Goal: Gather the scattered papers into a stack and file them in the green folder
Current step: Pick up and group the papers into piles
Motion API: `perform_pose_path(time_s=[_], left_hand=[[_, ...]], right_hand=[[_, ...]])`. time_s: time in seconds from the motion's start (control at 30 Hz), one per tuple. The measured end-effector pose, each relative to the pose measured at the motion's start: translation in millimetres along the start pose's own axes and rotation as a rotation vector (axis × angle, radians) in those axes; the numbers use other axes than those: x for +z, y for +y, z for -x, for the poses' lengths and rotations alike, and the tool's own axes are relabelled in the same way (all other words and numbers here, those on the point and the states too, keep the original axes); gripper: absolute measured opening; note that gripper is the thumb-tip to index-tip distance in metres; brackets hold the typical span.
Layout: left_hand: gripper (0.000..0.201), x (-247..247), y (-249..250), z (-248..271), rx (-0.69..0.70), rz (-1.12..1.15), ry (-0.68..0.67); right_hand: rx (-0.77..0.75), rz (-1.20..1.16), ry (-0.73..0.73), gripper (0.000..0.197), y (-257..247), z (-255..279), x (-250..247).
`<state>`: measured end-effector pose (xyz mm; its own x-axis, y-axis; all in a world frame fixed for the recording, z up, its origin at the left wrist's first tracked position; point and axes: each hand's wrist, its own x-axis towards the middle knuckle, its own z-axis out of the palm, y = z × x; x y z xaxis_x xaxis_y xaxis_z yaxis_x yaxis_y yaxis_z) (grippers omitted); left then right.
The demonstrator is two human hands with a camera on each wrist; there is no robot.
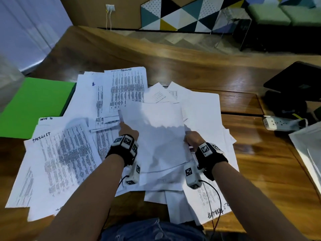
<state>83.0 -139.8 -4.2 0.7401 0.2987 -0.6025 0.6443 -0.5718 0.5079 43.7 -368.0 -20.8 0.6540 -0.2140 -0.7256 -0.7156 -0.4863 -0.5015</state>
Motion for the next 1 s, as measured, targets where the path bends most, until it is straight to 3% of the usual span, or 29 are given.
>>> perform_pose_path(time_s=[0.13,0.23,0.33,0.43,0.6,0.77,0.9,0.93,1.0], left_hand=[[0.084,-0.5,-17.2,1.7,-0.136,-0.191,0.050],[0.090,-6.3,-27.1,-5.8,-0.231,-0.084,0.042],[0.093,-5.8,-33.2,-15.4,-0.251,0.118,-0.027],[0.079,-0.9,-27.6,-13.9,-0.237,0.244,-0.087],[0.057,3.9,-22.0,-7.8,-0.170,0.202,-0.122],[0.059,-0.7,-20.4,-1.7,-0.109,0.135,-0.176],[0.053,-3.9,4.2,14.5,-0.037,0.058,-0.118],[0.055,-4.5,10.9,16.8,0.009,0.029,-0.075],[0.063,-5.4,23.5,23.1,0.021,-0.001,-0.004]], right_hand=[[0.021,0.178,0.229,0.044,-3.2,-1.1,15.6],[0.039,0.147,0.360,0.055,-2.1,-5.1,14.6],[0.092,0.075,0.272,0.075,-6.2,-4.3,18.1],[0.016,0.074,0.183,0.088,-12.4,-5.7,36.7],[-0.075,0.039,0.053,0.095,-15.4,-2.1,49.2],[-0.071,-0.070,0.167,0.083,-2.3,-10.1,31.7],[-0.020,-0.104,0.169,0.069,1.3,-19.4,17.3],[-0.012,-0.119,0.150,0.061,2.8,-23.0,14.0],[-0.013,-0.182,0.104,0.021,4.7,-26.2,8.9]])
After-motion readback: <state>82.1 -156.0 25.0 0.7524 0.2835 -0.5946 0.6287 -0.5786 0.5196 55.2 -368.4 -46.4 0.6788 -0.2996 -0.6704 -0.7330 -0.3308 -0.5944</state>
